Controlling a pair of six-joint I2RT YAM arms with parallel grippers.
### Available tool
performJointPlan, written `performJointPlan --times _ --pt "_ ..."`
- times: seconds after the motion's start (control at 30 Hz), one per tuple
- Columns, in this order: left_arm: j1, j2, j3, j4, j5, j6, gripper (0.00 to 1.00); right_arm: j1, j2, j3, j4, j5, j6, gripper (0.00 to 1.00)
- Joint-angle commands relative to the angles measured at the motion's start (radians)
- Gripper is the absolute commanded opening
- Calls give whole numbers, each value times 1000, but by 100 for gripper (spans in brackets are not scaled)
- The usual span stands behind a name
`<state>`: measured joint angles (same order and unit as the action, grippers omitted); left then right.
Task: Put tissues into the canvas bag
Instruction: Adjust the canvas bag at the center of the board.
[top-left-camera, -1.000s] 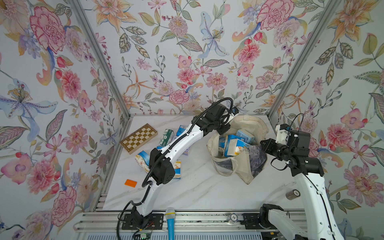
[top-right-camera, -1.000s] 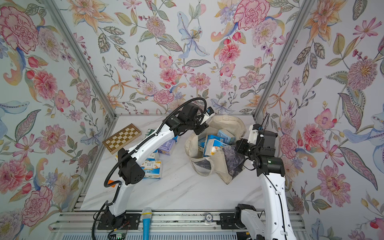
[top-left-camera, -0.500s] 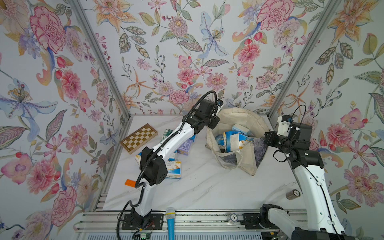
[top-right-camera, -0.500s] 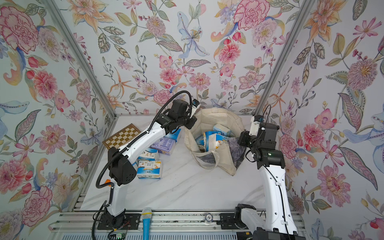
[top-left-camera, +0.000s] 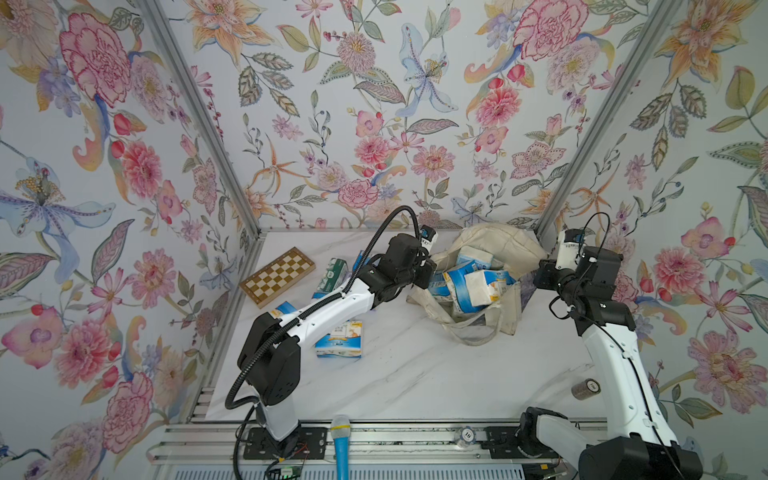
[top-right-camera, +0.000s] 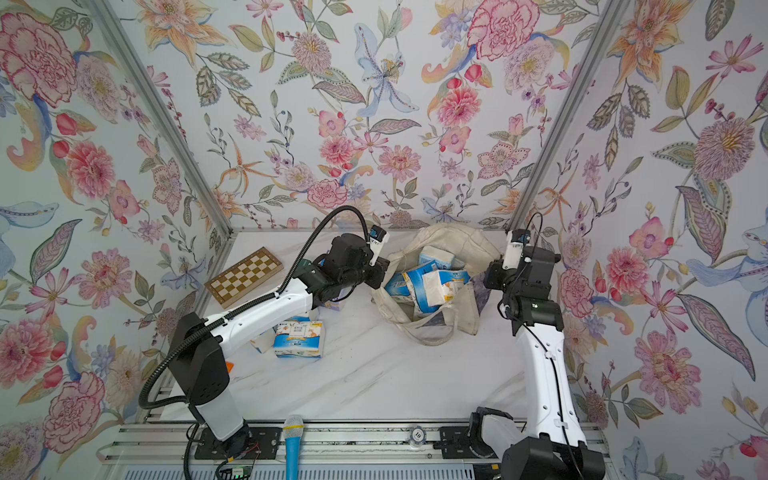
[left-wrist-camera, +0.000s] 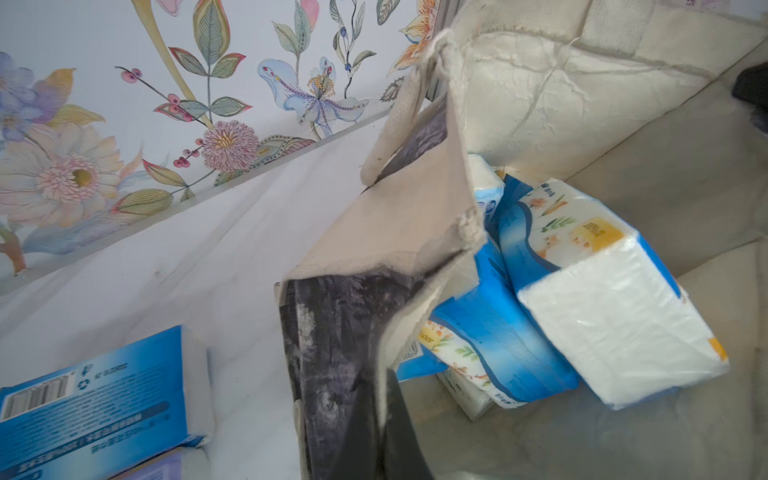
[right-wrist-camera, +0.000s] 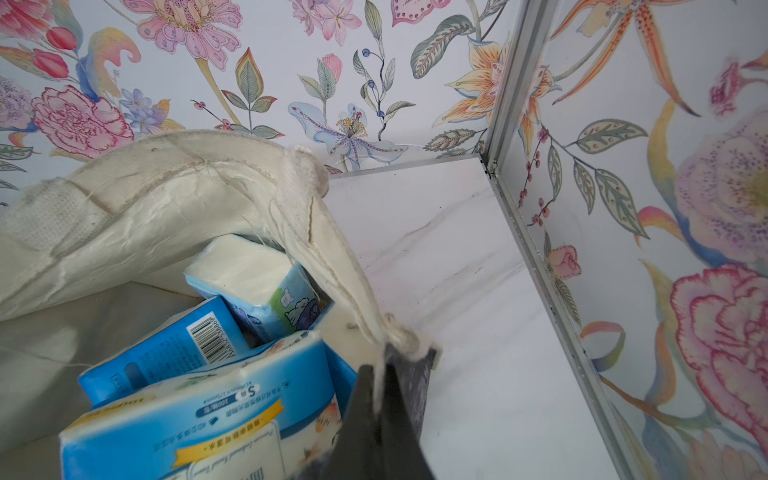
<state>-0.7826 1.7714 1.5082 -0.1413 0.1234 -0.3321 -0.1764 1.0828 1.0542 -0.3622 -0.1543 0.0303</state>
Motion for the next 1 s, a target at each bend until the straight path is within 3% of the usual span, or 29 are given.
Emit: performJointPlan --times 0.0,0.1,0.2,0.33,0.47,0.53,0.73,0.97 --pt "-13 30 -19 25 26 -53 0 -17 -49 6 44 37 9 9" --pt "-17 39 -7 20 26 -44 0 -14 -70 63 21 -24 37 32" --pt "-17 40 11 9 16 -32 0 17 -80 161 -11 -99 68 45" --pt "-17 46 34 -3 9 -21 0 184 -58 289 -63 -147 95 45" --pt "-13 73 106 -45 12 0 0 427 47 379 -140 -193 133 44" --pt "-7 87 153 -72 16 9 0 500 103 388 -170 -216 153 43" --pt "23 86 225 -99 4 31 0 560 173 277 -171 -224 243 34" --pt "45 83 214 -112 3 33 0 588 194 139 -165 -225 327 29"
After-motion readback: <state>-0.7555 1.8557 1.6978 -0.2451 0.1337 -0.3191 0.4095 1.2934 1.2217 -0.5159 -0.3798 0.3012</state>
